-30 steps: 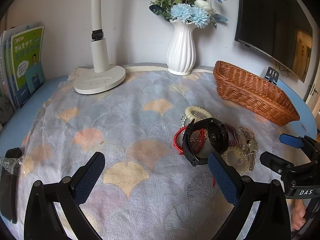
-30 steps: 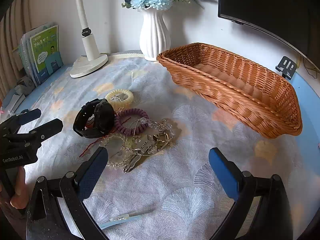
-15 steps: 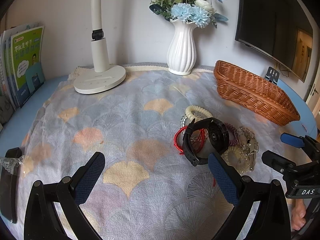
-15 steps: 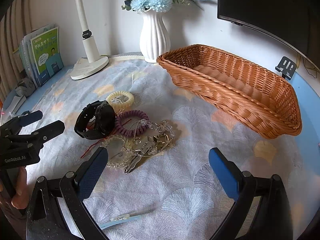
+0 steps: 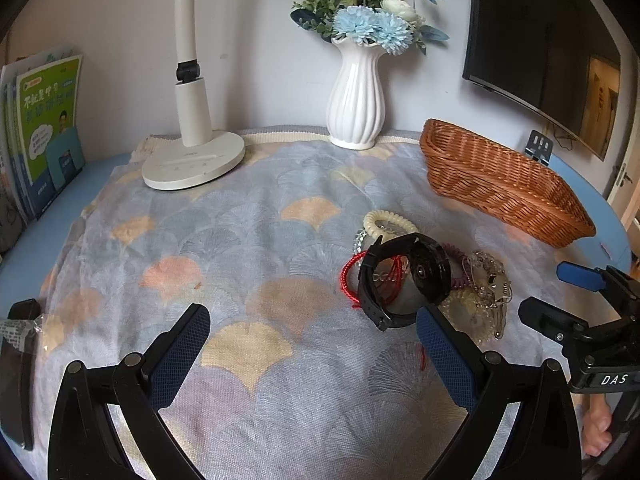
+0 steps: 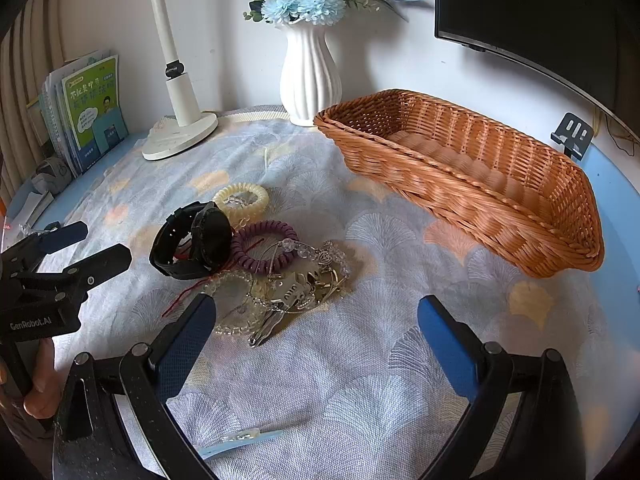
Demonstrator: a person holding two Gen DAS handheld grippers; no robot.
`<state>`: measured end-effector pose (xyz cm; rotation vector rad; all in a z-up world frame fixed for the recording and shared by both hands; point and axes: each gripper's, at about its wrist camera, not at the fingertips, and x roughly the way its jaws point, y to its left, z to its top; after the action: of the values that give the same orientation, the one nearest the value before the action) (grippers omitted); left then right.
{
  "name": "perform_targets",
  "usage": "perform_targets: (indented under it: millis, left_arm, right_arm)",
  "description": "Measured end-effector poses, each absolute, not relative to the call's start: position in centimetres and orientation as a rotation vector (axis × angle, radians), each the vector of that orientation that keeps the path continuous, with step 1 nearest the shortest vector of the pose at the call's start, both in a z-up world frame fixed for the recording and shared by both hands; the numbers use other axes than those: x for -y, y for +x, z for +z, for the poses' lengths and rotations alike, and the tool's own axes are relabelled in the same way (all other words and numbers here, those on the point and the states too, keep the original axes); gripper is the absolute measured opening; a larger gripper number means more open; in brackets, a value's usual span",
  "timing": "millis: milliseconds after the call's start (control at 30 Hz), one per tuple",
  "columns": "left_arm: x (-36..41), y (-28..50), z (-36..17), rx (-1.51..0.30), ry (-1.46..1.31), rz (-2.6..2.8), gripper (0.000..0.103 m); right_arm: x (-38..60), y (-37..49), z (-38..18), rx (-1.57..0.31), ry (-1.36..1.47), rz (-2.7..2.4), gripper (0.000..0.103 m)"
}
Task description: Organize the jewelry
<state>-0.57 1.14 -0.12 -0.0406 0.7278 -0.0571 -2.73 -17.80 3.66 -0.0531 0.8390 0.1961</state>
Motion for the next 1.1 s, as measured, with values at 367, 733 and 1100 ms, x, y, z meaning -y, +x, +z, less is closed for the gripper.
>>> perform_targets:
  millis: [367,733,1100]
  left_arm:
    - [-1.2,-0.6,-0.1,-0.729,-0.045,-0.067,0.102]
    - [-1.2,-0.6,-0.1,-0.729,-0.045,-0.068,0.102]
    - [-1.2,-0.5,0.0,-0.752,-0.053,-0.102,0.102]
  right_arm:
    - [17.9,-2.8,3.7,-0.839,-0.051,0.198,0.101]
    - [17.8,-2.8,3.6,-0.841,-0.055,0.194,0.101]
    - [19.1,-4.0,4.9,-0.765,-0.007,0.18,0.101]
